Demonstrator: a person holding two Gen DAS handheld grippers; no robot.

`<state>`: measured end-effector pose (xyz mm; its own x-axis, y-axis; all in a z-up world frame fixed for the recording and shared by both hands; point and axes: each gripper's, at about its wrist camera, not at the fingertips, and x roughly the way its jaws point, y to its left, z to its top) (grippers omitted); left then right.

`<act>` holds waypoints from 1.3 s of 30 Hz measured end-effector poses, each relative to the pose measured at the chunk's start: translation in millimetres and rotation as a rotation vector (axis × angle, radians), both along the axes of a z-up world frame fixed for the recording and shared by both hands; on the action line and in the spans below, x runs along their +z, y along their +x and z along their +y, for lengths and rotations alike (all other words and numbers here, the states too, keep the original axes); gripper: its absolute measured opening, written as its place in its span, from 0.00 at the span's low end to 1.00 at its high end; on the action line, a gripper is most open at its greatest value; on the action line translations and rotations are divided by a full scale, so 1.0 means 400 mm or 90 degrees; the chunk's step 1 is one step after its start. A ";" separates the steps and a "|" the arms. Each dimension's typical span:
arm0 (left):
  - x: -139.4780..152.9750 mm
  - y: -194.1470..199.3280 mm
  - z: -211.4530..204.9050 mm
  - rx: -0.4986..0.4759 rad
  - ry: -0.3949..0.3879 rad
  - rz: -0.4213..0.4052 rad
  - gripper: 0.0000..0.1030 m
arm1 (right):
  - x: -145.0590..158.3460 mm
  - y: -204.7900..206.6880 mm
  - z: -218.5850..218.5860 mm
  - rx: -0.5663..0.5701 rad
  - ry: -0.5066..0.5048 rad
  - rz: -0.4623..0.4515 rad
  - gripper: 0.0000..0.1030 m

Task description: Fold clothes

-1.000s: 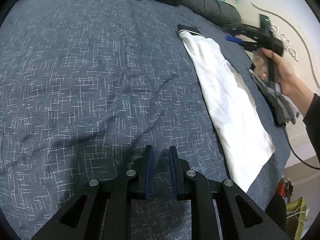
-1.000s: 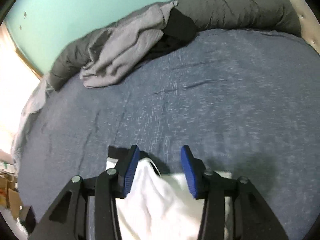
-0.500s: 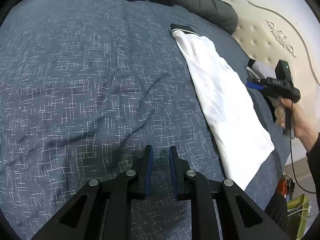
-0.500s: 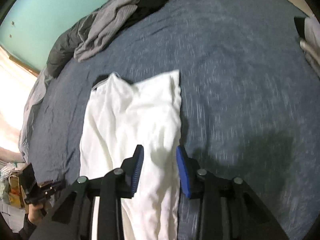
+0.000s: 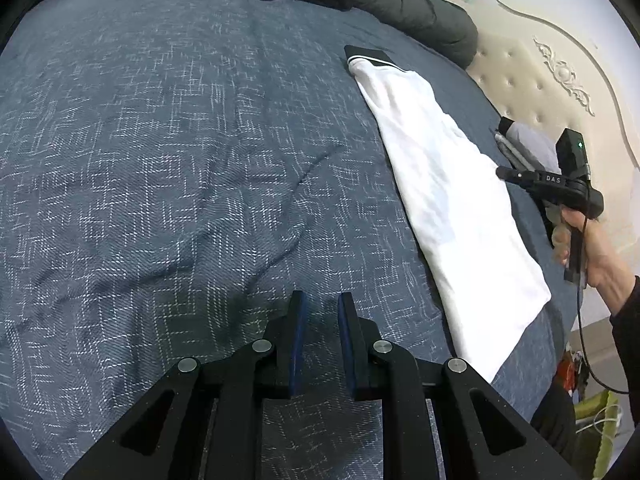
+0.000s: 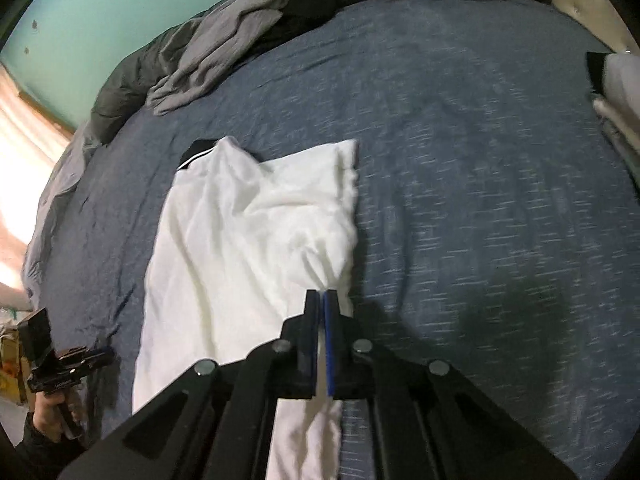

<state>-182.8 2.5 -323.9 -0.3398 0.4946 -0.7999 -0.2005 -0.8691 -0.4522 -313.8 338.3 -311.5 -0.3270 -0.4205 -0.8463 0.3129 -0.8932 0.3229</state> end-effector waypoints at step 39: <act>-0.013 -0.009 0.011 -0.006 -0.005 -0.007 0.17 | -0.031 -0.172 -0.082 -0.004 0.132 0.070 0.04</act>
<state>-186.4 6.8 -329.2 -0.3267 0.4917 -0.8071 -0.2032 -0.8706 -0.4481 -382.5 305.4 -323.8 -0.4237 -0.2391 -0.8737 0.3303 -0.9389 0.0968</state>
